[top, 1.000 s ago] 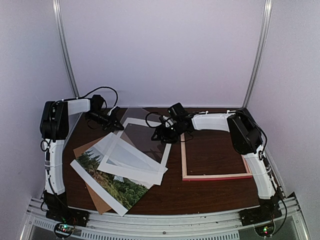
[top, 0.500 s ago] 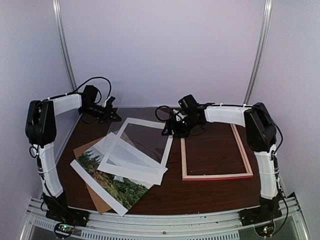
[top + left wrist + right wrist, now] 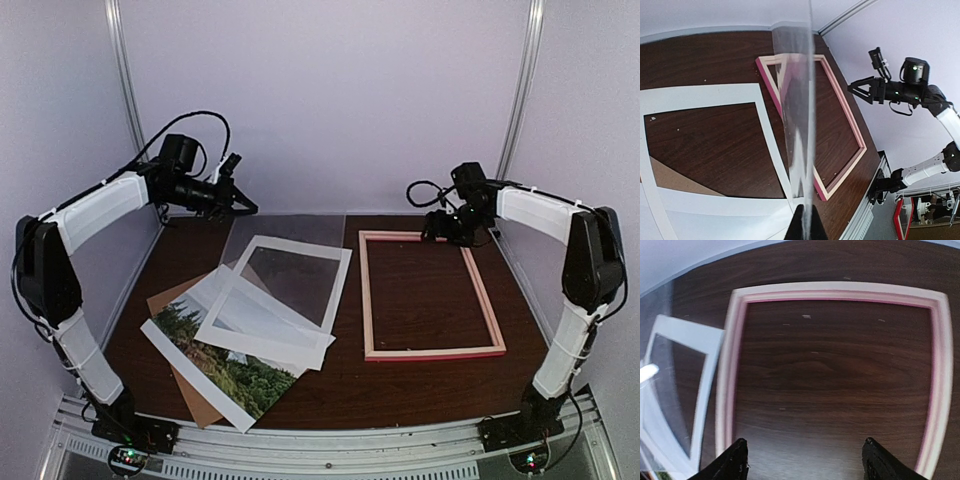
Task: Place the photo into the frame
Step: Pick up the glass panel from the mat board, then move the frame body to the center of the board.
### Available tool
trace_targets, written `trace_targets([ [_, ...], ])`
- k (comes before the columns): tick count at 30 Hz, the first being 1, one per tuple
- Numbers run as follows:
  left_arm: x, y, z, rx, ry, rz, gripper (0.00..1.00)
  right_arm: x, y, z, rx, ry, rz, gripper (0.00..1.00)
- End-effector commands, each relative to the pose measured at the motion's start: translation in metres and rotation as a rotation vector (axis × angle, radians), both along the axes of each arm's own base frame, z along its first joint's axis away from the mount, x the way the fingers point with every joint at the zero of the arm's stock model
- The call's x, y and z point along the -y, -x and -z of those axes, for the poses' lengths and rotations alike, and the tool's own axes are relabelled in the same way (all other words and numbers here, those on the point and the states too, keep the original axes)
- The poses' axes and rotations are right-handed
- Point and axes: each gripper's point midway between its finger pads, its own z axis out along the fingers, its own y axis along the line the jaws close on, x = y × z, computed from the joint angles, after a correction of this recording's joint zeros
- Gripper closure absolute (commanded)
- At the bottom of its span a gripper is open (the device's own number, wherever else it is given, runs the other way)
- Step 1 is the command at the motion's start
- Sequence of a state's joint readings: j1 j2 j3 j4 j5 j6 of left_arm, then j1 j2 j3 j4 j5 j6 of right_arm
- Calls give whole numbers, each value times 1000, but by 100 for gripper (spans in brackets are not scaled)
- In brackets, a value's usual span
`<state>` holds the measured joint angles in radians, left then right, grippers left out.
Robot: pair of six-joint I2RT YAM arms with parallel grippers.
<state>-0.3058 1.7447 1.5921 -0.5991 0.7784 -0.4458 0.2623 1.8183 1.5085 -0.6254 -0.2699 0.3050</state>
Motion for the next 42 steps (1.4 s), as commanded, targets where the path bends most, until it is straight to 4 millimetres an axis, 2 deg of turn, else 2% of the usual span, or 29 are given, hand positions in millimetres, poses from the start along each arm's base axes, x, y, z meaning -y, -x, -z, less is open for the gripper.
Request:
trace_targets([
  [1, -5, 8, -54, 124, 48, -51, 100, 85, 18, 23, -82, 215, 148, 22],
  [5, -9, 22, -89, 207, 100, -82, 100, 116, 27, 46, -159, 234, 209, 22],
  [9, -12, 32, -108, 255, 134, -96, 100, 135, 33, 70, -228, 262, 226, 23],
  [14, -13, 38, -119, 281, 144, -97, 100, 157, 40, 90, -289, 306, 245, 25],
  [16, -12, 38, -120, 284, 144, -97, 100, 159, 43, 96, -305, 315, 237, 27],
  [17, -12, 39, -120, 286, 145, -97, 100, 171, 45, 99, -318, 314, 258, 28],
  [19, -11, 38, -120, 286, 146, -97, 100, 177, 49, 105, -333, 313, 264, 30],
  [24, -11, 37, -119, 285, 147, -104, 100, 175, 54, 120, -364, 275, 247, 38],
  [33, -11, 32, -116, 289, 138, -123, 100, 162, 63, 136, -391, 207, 216, 58],
  [42, -8, 24, -117, 296, 139, -151, 100, 153, 83, 136, -369, 179, 238, 77],
])
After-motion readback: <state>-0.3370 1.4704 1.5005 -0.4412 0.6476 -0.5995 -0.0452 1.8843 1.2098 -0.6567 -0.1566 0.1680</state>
